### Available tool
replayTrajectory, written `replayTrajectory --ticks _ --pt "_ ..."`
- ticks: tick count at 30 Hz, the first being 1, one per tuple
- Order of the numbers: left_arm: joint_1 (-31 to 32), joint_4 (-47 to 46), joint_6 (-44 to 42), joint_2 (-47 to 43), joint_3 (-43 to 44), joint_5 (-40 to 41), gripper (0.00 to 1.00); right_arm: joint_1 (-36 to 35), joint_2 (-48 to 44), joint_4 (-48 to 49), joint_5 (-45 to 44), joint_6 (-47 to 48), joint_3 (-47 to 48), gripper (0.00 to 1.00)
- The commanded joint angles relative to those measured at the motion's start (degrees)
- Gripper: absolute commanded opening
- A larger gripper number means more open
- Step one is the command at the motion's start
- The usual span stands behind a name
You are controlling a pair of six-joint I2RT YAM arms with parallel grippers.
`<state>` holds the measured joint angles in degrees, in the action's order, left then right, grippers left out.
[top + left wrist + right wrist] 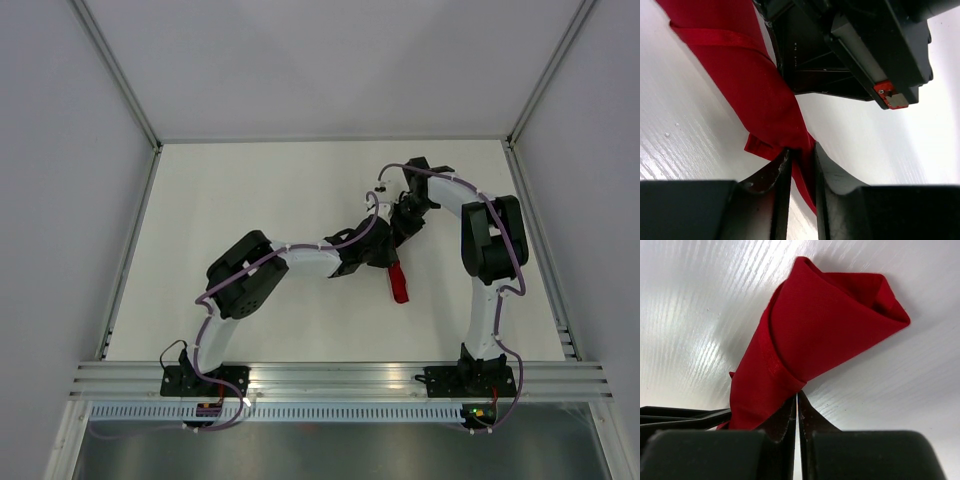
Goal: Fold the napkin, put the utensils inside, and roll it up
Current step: Adjust the napkin at the center of the board.
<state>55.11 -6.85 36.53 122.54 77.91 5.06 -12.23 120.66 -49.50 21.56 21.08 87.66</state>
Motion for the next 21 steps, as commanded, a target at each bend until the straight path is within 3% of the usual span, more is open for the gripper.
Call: replayTrajectory --ticks 1,4,10,21 --pt "0.3 13.8 0.7 7.0 -3.9 -4.6 0.30 -1.6 2.0 8.9 -2.4 -2.0 1.5 0.07" --pt "0.1 13.7 -0.1 6.7 -3.7 -4.5 0.35 -1.6 0.5 8.8 -2.3 -1.9 1.3 0.07" --pt "-0.4 13.5 -1.1 6.5 -4.0 -6.2 0.37 -0.8 -4.0 9.6 -1.9 -2.7 0.2 0.13" --pt "-0.4 12.4 -6.2 0.0 -5.9 -5.3 0.45 0.4 -7.7 10.1 -0.1 -3.6 -3.5 0.14"
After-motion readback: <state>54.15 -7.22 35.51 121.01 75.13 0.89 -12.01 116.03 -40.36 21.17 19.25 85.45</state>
